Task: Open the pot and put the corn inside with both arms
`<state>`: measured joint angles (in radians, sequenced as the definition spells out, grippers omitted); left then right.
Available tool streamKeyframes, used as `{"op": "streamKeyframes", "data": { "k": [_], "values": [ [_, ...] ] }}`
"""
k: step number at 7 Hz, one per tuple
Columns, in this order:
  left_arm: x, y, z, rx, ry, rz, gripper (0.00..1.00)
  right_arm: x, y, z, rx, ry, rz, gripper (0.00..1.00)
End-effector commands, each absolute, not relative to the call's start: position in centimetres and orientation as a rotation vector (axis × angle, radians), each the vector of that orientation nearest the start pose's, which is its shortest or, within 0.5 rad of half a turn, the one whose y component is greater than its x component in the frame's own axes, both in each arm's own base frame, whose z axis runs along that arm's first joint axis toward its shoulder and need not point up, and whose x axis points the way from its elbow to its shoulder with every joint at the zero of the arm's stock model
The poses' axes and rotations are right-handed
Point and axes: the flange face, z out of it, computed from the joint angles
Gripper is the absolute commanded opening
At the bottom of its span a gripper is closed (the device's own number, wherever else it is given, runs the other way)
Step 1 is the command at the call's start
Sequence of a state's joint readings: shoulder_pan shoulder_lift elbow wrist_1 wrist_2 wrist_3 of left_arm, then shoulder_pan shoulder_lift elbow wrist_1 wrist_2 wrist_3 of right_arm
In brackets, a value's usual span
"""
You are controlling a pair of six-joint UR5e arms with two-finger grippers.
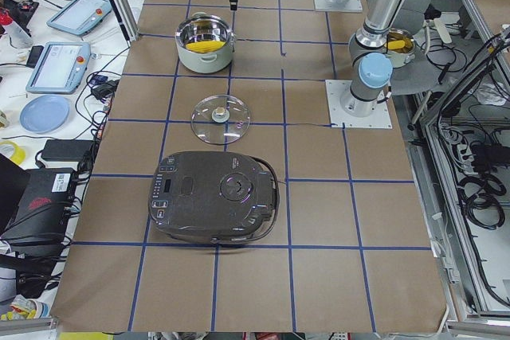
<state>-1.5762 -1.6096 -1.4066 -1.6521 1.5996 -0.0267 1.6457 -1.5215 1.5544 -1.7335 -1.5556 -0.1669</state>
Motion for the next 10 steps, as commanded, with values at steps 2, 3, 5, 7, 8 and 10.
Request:
{"op": "streamKeyframes", "data": {
  "k": [2,3,5,7,8,10],
  "values": [
    [-13.1,-51.0,54.1,-0.037,3.113,-0.07,1.0,17.2,-50.8,50.3,-0.298,3.103,-0.221,1.0],
    [-13.0,-51.0,54.1,-0.041,3.113,-0.067,1.0,16.8,-50.7,52.0,-0.262,3.116,-0.159,1.0],
    [-13.0,-51.0,54.1,-0.042,3.113,-0.07,1.0,13.4,-51.3,52.7,-0.155,3.118,-0.1,1.0],
    [-12.9,-51.1,54.1,-0.044,3.113,-0.07,1.0,13.4,-51.0,53.0,-0.131,3.123,-0.109,1.0],
    [-12.9,-51.1,54.1,-0.044,3.113,-0.072,1.0,13.5,-51.0,53.2,-0.09,3.123,-0.116,1.0],
    [-12.9,-51.1,54.1,-0.044,3.113,-0.07,1.0,13.5,-50.9,53.2,-0.046,3.125,-0.113,1.0]
  ]
}}
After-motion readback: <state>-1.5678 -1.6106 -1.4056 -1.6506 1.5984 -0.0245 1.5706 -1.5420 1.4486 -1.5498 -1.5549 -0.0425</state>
